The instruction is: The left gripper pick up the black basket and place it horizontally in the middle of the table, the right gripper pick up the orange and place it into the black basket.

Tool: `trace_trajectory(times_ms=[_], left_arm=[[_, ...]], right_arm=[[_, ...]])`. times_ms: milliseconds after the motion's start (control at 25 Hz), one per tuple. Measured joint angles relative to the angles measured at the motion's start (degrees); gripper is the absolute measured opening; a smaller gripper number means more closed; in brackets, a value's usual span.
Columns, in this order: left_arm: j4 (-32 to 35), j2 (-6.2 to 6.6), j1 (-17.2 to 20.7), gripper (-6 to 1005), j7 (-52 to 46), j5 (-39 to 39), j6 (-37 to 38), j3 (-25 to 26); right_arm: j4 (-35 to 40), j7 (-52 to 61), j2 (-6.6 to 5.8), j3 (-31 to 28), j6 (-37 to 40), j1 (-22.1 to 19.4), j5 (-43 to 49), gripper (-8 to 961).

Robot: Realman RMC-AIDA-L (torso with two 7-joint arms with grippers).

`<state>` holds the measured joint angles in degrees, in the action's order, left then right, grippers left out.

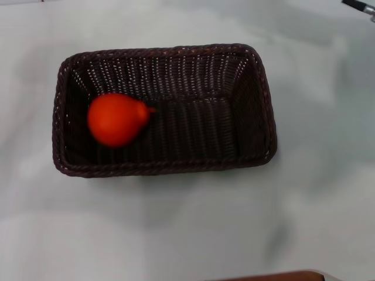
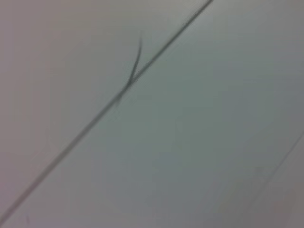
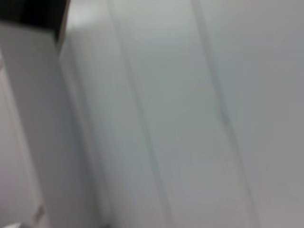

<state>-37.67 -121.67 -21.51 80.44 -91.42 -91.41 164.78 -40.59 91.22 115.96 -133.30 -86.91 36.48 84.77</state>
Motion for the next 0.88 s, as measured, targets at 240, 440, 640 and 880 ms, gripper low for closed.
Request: trace_trajectory(times_ms=[240, 440, 640, 880], left_arm=[[4.21, -2.12, 3.01, 885, 18.47, 15.01, -0.94, 0.04], [15.56, -2.29, 4.18, 884, 38.95, 28.54, -4.34, 0.10], [20.41, -2.43, 4.30, 883, 50.21, 34.17, -5.51, 0.10], [20.34, -2.36, 4.35, 884, 50.92, 34.41, -5.56, 0.10]], right_arm=[[13.43, -28.19, 3.25, -7.30, 0.11, -5.62, -22.43, 916], [30.00, -52.47, 3.90, -8.69, -2.79, -6.46, -45.98, 915], [33.02, -55.05, 3.90, -8.73, -2.90, -7.90, -53.64, 915], [33.39, -54.82, 3.97, -8.84, -2.48, -8.55, -55.87, 916]])
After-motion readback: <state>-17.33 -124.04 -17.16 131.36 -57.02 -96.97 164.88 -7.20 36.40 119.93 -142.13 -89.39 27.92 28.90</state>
